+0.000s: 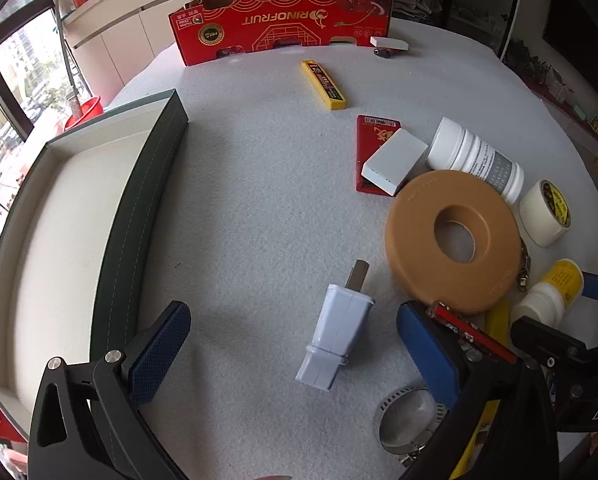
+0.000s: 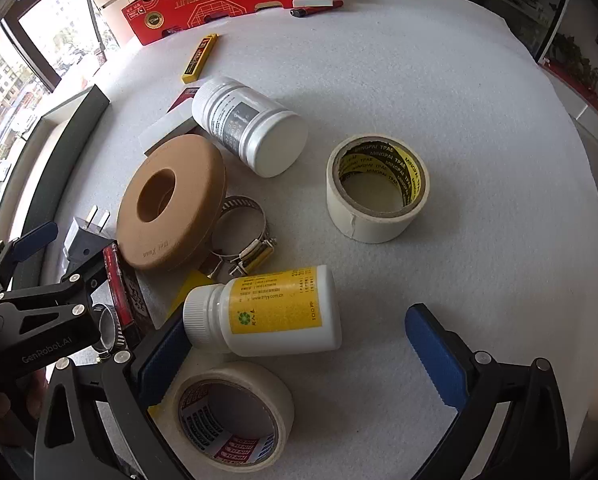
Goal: Organize rigid objects
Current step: 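Close left gripper on white plug adapter while right gripper grasps yellow-labeled bottle, then lift and carry plug adapter and bottle with both grippers over the grey tray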
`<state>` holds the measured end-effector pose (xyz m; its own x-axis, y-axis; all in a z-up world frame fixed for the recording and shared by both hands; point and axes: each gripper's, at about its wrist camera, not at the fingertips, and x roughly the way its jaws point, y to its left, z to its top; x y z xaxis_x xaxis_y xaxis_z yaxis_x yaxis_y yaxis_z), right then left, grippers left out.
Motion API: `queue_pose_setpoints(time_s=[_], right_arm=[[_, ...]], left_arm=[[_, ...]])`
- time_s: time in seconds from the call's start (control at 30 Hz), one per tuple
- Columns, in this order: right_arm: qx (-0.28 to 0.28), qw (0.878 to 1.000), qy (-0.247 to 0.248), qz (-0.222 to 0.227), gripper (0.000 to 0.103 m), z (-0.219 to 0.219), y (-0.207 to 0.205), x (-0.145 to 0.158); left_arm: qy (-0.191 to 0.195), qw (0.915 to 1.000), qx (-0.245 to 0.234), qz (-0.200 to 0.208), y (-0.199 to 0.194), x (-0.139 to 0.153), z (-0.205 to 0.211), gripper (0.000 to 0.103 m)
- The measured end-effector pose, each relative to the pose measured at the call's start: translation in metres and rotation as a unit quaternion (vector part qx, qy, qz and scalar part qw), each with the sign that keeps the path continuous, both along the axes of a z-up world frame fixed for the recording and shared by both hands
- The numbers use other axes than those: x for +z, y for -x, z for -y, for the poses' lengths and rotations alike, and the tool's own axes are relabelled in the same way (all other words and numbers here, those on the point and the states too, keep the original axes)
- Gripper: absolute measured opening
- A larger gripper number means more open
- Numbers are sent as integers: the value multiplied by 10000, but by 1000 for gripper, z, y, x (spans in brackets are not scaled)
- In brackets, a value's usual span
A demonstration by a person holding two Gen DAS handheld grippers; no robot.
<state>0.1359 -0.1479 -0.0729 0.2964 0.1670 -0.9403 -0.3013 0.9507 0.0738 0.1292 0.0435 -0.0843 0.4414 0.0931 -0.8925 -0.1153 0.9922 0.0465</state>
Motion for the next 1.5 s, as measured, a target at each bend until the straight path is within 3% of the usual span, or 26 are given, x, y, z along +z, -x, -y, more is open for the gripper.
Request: queue_pose_setpoints(time_s=[0.2, 0.47, 0.63, 0.8, 0.87, 1.0, 1.07, 1.13, 1.3, 1.5], right_arm=[[103, 9993, 320, 138, 103, -12, 0, -4], [19, 9993, 274, 246, 103, -8, 5, -3], [36, 9990, 231, 382, 103, -13, 12, -5], [-119, 9995, 155, 242, 102, -8, 10, -5], [-204, 9991, 190, 314, 92, -2, 11, -2], [-208, 9991, 142, 339, 70, 4, 12, 3], [-214, 9992, 95, 324, 65, 6, 13, 4], [-231, 9993, 27, 289, 65, 8, 13, 5], [-436, 9984, -260, 230, 65, 21, 16, 10], [-603, 9970, -417, 259, 65, 31, 23, 19]], left_arm=[[226, 9996, -67, 132, -1, -3, -4, 103], [205, 9988, -149, 410, 3, -3, -3, 103], [204, 9990, -128, 382, 4, -3, -3, 103], [223, 9994, -92, 251, 0, -2, -2, 101], [243, 9993, -187, 230, 0, 0, 1, 94], [253, 9982, -472, 260, 2, 6, 13, 68], [263, 9978, -547, 249, 2, 7, 17, 56], [269, 9977, -571, 246, 1, 10, 17, 23], [571, 9976, -347, 184, 2, 13, 3, 21], [502, 9977, -322, 326, 13, 24, -1, 21]])
